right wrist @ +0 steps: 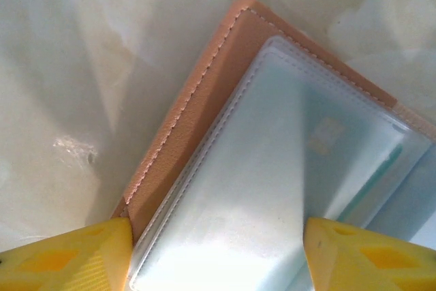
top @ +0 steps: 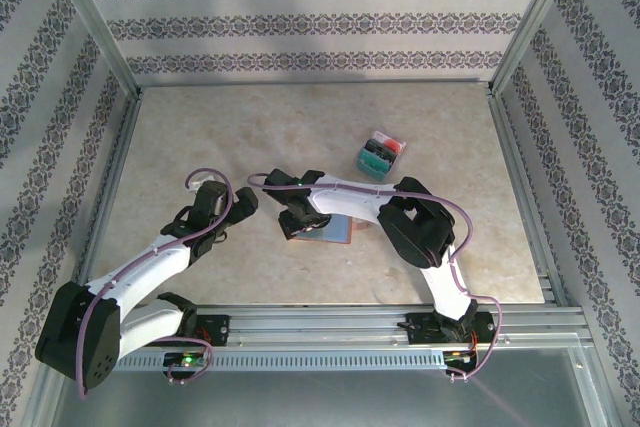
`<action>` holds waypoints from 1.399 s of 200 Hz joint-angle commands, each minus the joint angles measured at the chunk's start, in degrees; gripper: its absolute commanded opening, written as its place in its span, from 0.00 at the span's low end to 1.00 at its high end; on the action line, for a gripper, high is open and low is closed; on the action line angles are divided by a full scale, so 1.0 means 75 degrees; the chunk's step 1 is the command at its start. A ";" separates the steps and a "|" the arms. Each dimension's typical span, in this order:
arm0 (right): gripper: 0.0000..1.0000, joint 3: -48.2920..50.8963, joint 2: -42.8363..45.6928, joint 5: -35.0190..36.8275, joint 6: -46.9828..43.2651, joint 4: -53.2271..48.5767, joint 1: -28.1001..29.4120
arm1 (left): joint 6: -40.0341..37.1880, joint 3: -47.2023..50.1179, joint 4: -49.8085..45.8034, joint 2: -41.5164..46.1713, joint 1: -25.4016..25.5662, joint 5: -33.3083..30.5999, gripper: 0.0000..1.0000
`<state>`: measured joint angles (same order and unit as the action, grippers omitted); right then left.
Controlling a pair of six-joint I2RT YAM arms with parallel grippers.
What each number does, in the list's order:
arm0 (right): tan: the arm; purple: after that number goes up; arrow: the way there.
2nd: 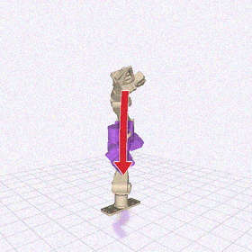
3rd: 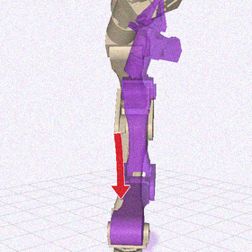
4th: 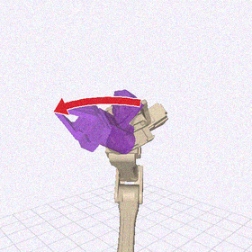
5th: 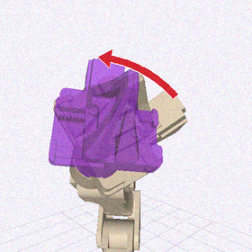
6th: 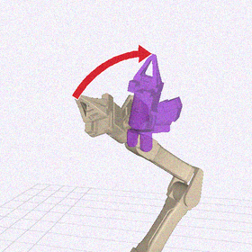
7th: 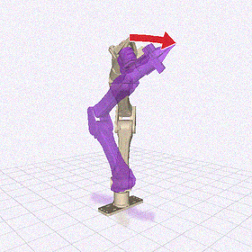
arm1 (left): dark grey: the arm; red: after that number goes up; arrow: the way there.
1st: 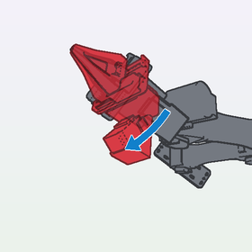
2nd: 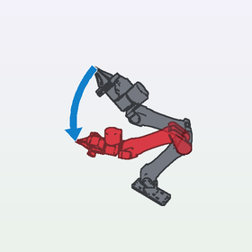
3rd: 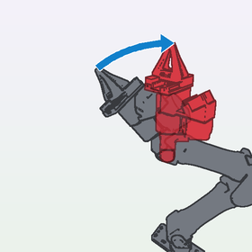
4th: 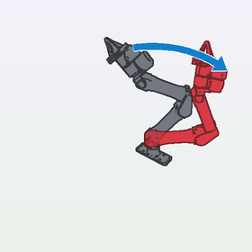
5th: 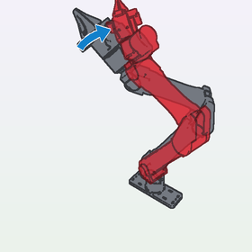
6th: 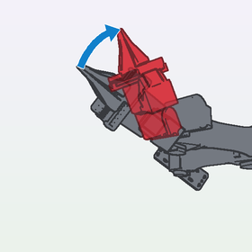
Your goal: Take the credit cards out of the card holder
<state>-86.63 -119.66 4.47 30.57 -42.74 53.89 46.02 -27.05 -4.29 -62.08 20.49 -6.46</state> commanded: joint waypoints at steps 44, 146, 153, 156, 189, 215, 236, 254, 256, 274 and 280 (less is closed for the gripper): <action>0.59 0.0376 0.0026 -0.0207 0.0108 0.0136 -0.0001 | 0.0122 0.0032 0.0030 -0.0019 -0.0143 0.0075 0.99; 0.59 0.0828 0.0748 -0.0581 0.0079 0.0660 -0.0246 | 0.0054 -0.0058 -0.0055 0.0059 -0.0160 0.0070 0.99; 0.59 0.0838 0.0764 -0.0575 0.0090 0.0660 -0.0248 | 0.0043 -0.0070 -0.0050 0.0061 -0.0158 0.0076 0.99; 0.59 0.0840 0.0757 -0.0573 0.0091 0.0660 -0.0253 | 0.0034 -0.0073 -0.0053 0.0063 -0.0160 0.0075 0.99; 0.60 0.0808 0.0699 -0.0453 0.0054 0.0528 -0.0284 | 0.0005 -0.0108 -0.0071 0.0051 -0.0157 0.0084 0.99; 0.60 0.0804 0.0667 -0.0216 0.0009 0.0301 -0.0271 | -0.0016 -0.0108 -0.0071 0.0047 -0.0169 0.0082 0.99; 0.60 0.0874 0.0620 -0.0216 0.0031 0.0285 -0.0265 | -0.0018 -0.0108 -0.0061 0.0038 -0.0175 0.0082 0.99; 0.60 0.0881 0.0539 -0.0250 0.0051 0.0290 -0.0231 | -0.0039 -0.0126 -0.0069 0.0030 -0.0179 0.0096 0.99; 0.60 0.0876 0.0522 -0.0261 0.0050 0.0292 -0.0235 | -0.0041 -0.0130 -0.0071 0.0037 -0.0187 0.0099 0.99; 0.60 0.0852 0.0422 -0.0270 0.0050 0.0285 -0.0201 | -0.0043 -0.0132 -0.0053 0.0040 -0.0186 0.0094 0.99; 0.60 0.0834 0.0394 -0.0273 0.0042 0.0285 -0.0201 | -0.0044 -0.0132 -0.0052 0.0028 -0.0195 0.0110 0.99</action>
<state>-81.08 -115.57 1.26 30.55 -38.59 52.14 46.15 -27.07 -4.29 -62.17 20.12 -6.04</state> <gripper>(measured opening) 0.601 0.994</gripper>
